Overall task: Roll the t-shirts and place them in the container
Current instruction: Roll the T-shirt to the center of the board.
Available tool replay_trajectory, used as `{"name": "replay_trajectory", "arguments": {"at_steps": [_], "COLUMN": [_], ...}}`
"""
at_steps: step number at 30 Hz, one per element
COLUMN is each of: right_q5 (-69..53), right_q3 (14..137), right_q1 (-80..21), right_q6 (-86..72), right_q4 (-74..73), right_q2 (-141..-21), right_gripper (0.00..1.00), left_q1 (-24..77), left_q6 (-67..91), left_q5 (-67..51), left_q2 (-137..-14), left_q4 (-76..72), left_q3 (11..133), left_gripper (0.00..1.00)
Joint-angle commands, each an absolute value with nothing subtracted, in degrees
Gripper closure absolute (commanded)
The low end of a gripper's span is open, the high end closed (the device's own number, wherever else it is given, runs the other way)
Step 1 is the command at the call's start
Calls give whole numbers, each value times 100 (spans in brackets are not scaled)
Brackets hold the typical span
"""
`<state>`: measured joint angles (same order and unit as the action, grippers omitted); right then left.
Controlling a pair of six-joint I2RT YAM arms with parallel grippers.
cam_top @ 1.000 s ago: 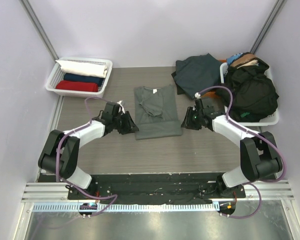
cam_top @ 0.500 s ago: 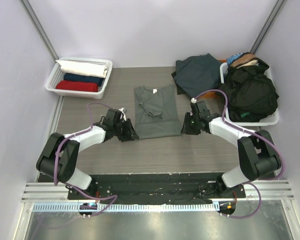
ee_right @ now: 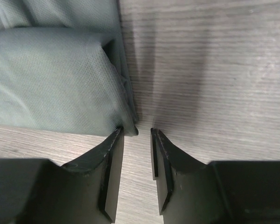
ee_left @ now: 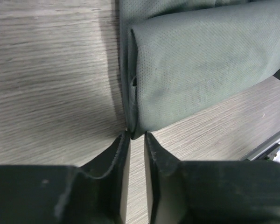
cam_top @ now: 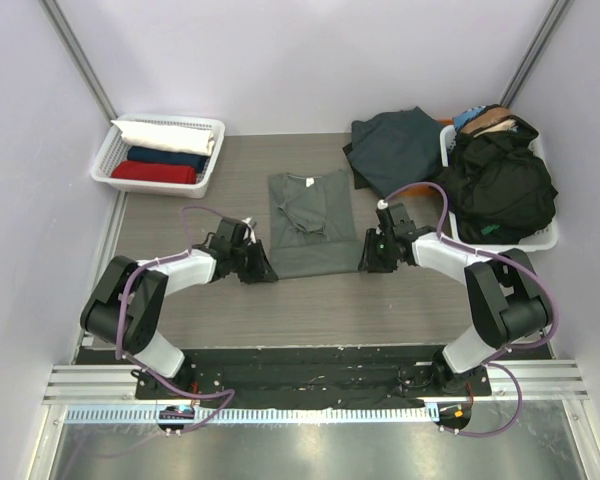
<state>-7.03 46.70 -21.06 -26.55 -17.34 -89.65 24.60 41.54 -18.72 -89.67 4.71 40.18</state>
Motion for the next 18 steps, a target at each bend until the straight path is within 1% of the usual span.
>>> {"name": "replay_trajectory", "arguments": {"at_steps": [1,3,4,6,7,8,10,18], "right_q5": [-887,-940,-1027,-1098,-1142,-1160,-1151,-1318], "right_q3": [4843,4834,4834,4834,4825,4816,4764,4386], "right_q1": [-2153,-2153,-2162,-2180,-2180,-2188,-2188,-2197], "right_q6": [-2611,-2628,-2602,-2584,-2567,-2584,-2593,-2698], "right_q4": [-1477,-1442,-1415,-1415,-1415,-1415,-1450,-1617], "right_q2": [-9088,-9123,-9140,-9149,-9158,-9141,-9036,-8456], "right_gripper": [65,68,74,83,92,96,99,99], "left_q1": [2479,2479,2479,2479,2479,2487,2479,2479], "left_q6": [4104,4113,4113,4104,4096,4096,4096,4052], "left_q5": [-1890,-1890,-1890,-1890,-1890,-1890,-1890,-1872], "left_q2": [-9123,-9149,-9149,-9176,-9184,-9193,-9176,-8825], "left_q4": [299,290,290,281,299,299,308,545], "left_q3": [4192,4227,4236,4254,4254,4254,4236,4052], "left_gripper": [79,80,82,88,91,95,100,100]}}
